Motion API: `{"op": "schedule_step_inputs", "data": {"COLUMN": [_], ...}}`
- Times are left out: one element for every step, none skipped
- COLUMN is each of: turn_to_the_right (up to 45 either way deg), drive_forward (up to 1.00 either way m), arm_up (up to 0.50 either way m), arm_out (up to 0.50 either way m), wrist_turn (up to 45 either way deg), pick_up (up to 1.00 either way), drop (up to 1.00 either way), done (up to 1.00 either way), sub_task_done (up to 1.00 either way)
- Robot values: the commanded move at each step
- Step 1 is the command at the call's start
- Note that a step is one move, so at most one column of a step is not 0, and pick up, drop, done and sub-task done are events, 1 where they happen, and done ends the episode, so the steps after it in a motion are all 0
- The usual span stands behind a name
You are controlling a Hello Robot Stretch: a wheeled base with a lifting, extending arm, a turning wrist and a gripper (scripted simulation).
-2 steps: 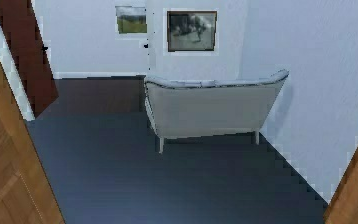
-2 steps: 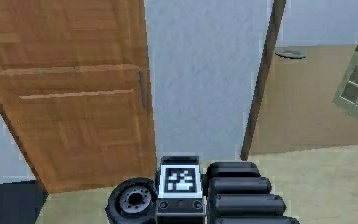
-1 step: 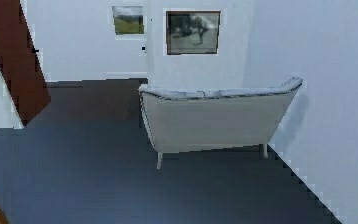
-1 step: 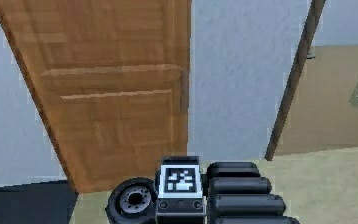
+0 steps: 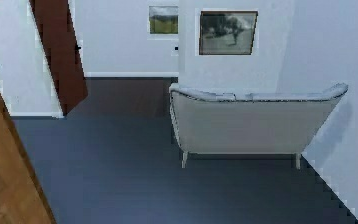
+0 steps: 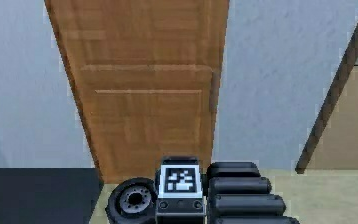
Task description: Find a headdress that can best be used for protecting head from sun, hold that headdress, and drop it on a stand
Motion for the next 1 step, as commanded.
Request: {"op": "schedule_step_inputs", "data": {"turn_to_the_right": [0.0], "drive_forward": [0.95], "arm_up": [0.0], "arm_out": [0.0], "wrist_turn": [0.0], "pick_up": [0.0], "drop": [0.0], "done": [0.0], "sub_task_done": [0.0]}}
